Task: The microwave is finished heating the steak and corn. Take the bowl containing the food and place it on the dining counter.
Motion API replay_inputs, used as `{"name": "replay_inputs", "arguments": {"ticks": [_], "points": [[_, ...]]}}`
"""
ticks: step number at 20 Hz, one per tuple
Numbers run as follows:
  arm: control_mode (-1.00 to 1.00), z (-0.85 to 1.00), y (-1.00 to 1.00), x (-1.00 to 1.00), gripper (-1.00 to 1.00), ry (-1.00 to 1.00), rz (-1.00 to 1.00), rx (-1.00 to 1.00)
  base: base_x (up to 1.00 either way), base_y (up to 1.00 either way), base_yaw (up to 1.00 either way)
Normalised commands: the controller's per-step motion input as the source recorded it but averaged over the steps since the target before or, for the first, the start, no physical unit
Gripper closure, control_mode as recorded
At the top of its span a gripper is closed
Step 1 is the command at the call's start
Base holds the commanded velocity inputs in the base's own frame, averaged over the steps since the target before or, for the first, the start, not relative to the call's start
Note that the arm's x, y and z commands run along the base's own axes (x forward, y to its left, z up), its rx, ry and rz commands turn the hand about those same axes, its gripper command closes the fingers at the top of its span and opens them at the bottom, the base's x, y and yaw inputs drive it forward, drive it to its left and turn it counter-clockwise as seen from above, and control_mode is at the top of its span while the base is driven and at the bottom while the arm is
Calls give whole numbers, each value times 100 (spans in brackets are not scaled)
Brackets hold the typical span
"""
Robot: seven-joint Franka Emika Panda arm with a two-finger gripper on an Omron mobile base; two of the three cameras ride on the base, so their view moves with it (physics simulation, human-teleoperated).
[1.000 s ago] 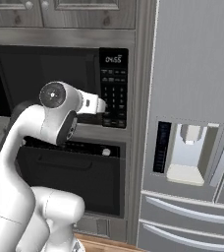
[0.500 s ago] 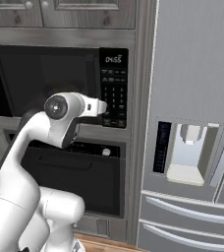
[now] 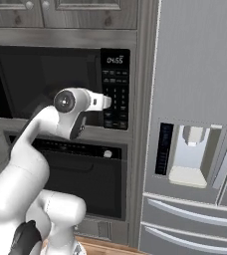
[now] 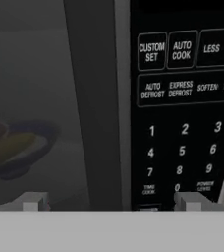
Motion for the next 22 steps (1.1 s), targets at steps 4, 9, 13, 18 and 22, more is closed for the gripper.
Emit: {"name": "replay_inputs", "arguments": {"ticks": [4, 9, 13, 18, 22], "points": [[-100, 0, 0, 58, -100, 0, 0, 0, 0, 0, 0], [-100, 0, 0, 50, -100, 0, 0, 0, 0, 0, 0], [-100, -1, 0, 55, -100, 0, 0, 0, 0, 0, 0], [-100, -1, 0, 58, -100, 0, 0, 0, 0, 0, 0], [-100, 0, 0, 30, 100, 0, 0, 0, 0, 0, 0]]}}
